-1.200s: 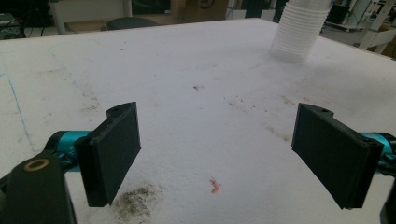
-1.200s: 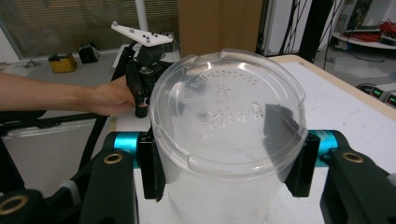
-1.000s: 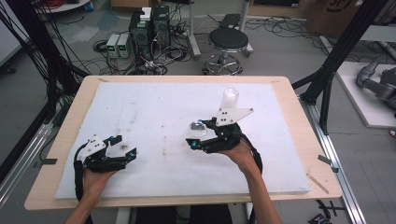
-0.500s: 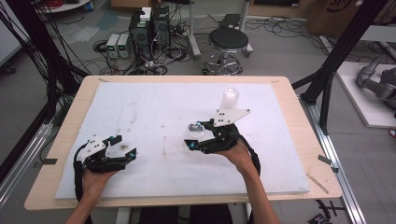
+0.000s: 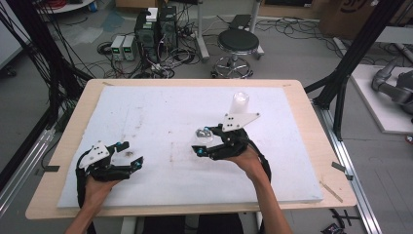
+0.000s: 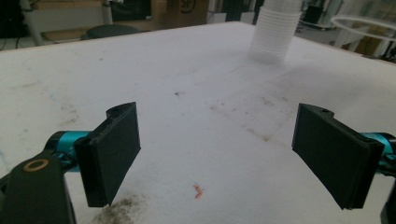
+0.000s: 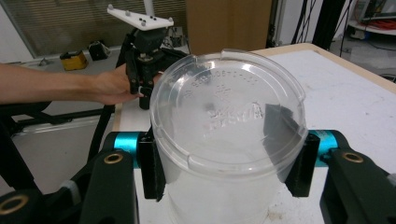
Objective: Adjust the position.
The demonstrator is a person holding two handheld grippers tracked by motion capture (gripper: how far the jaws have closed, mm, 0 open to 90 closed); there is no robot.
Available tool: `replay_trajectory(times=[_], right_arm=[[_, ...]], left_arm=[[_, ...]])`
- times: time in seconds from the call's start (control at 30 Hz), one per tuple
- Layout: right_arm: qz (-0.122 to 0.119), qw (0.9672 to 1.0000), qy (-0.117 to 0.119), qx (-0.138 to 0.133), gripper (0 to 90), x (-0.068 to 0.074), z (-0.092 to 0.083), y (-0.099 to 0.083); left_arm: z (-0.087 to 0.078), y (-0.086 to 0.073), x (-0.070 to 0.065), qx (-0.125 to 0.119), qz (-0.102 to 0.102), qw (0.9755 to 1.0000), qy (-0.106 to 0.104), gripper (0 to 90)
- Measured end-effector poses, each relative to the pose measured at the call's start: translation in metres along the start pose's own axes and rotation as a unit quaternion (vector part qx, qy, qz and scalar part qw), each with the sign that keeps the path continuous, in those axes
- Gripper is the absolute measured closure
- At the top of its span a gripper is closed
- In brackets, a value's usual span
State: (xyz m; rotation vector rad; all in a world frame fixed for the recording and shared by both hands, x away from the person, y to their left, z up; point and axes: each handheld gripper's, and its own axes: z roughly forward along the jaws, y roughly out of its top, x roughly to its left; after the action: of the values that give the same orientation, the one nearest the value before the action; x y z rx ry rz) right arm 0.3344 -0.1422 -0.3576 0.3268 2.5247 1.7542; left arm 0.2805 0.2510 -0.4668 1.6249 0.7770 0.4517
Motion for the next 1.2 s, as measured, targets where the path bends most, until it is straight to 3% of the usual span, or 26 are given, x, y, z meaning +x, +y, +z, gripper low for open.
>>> replay_trajectory(times=[0.17, 0.3, 0.43, 0.63, 0.67, 0.7, 0.97, 1.2], right_arm=[[-0.003, 1.0000, 0.004, 0.001, 44.5, 0.000, 0.001, 0.000], [-0.005, 1.0000, 0.008, 0.001, 44.5, 0.000, 0.000, 0.001], [-0.008, 0.9999, 0.011, -0.003, 44.6, 0.000, -0.001, 0.002], [-0.013, 0.9997, 0.020, -0.003, 44.6, 0.001, 0.000, 0.004], [-0.016, 0.9995, 0.026, -0.004, 44.6, 0.001, 0.001, 0.005], [-0.016, 0.9995, 0.026, -0.004, 44.6, 0.001, 0.001, 0.005], [-0.020, 0.9987, 0.044, -0.013, 44.6, 0.002, 0.002, 0.008], [-0.014, 0.9971, 0.067, -0.034, 44.7, 0.002, 0.004, 0.009]], left_arm=[[-0.003, 0.014, -0.001, -0.008, 0.025, 0.9993, -0.025, 15.1], [-0.003, 0.031, -0.001, -0.007, 0.056, 0.9966, -0.060, 15.1], [0.002, 0.046, -0.003, -0.003, 0.069, 0.9921, -0.104, 15.1], [0.013, 0.062, -0.011, -0.007, 0.079, 0.9862, -0.145, 15.1], [0.017, 0.067, -0.014, -0.009, 0.081, 0.9842, -0.157, 15.1], [0.017, 0.067, -0.014, -0.009, 0.081, 0.9842, -0.157, 15.1], [0.048, 0.074, -0.035, -0.009, 0.086, 0.9699, -0.228, 15.1], [0.080, 0.075, -0.057, -0.023, 0.085, 0.9588, -0.270, 15.1]])
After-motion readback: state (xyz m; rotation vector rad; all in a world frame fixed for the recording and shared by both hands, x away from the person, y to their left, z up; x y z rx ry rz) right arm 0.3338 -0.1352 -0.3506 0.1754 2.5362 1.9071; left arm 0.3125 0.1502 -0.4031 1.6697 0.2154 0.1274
